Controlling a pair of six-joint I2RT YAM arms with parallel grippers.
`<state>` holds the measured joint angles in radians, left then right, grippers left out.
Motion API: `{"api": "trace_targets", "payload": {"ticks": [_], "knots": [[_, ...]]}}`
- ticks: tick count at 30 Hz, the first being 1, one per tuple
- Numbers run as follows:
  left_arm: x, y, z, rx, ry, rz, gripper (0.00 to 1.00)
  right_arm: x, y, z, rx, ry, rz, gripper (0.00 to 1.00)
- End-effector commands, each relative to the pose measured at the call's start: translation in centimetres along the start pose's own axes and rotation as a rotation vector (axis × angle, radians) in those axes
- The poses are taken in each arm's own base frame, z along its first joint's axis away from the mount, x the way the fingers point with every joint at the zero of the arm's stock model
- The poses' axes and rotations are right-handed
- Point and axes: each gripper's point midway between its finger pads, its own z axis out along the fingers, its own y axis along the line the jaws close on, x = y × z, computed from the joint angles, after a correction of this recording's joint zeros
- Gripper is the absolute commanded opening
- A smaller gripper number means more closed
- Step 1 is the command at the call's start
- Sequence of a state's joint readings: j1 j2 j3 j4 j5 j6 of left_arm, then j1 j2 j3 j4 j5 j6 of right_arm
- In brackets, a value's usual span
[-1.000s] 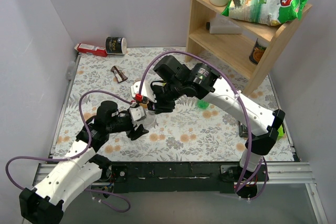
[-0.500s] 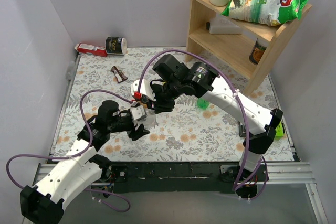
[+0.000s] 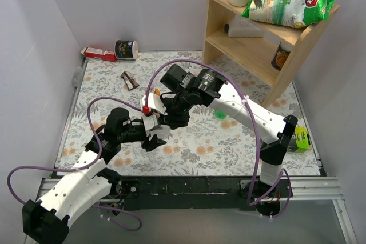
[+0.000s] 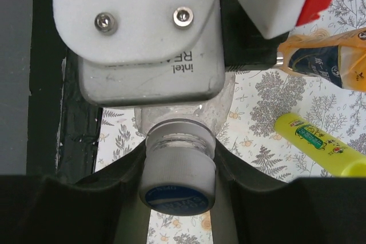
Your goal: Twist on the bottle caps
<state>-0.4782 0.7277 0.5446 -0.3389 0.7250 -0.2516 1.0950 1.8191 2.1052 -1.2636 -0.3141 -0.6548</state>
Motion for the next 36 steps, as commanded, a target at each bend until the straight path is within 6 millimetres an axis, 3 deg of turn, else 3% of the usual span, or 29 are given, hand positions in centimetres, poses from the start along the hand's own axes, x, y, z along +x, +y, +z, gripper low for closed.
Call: {"api": "trace_targets", "payload": {"ticks": [1, 7, 8, 11, 14, 18, 25, 30, 36], "knots": [[-1.8, 0.3, 0.1, 0.013, -0.05, 0.056, 0.0, -0.6, 1.2, -0.7, -0.033, -0.011, -0.009, 0.46], [-1.1, 0.0, 0.4, 0.033, -0.039, 0.045, 0.0, -0.9, 1.2, -1.1, -0.023, -0.022, -0.015, 0.55], [-0.9, -0.1, 0.4, 0.039, -0.034, 0.038, 0.0, -1.0, 1.1, -1.3, -0.013, -0.028, -0.016, 0.66], [-0.7, -0.2, 0.5, 0.044, -0.029, 0.03, 0.0, -1.5, 0.8, -1.9, 0.016, -0.047, -0.026, 0.84], [-0.4, -0.3, 0.5, 0.048, -0.022, 0.03, 0.0, -2.1, 0.5, -2.6, 0.046, -0.076, -0.037, 0.92], [0.0, -0.3, 0.6, 0.053, -0.012, 0.024, 0.0, -2.9, 0.7, -3.5, 0.057, -0.116, -0.054, 0.93], [0.6, -1.3, 0.2, 0.082, 0.0, 0.025, 0.0, -3.6, 1.4, -8.1, 0.136, -0.207, -0.125, 0.94], [0.9, -2.0, 0.0, 0.121, 0.014, 0.041, 0.0, -2.7, 1.9, -8.2, 0.135, -0.192, -0.22, 0.88], [0.3, -2.1, 0.1, 0.158, 0.019, 0.036, 0.0, -3.3, 1.1, -7.4, 0.139, -0.204, -0.318, 0.77]]}}
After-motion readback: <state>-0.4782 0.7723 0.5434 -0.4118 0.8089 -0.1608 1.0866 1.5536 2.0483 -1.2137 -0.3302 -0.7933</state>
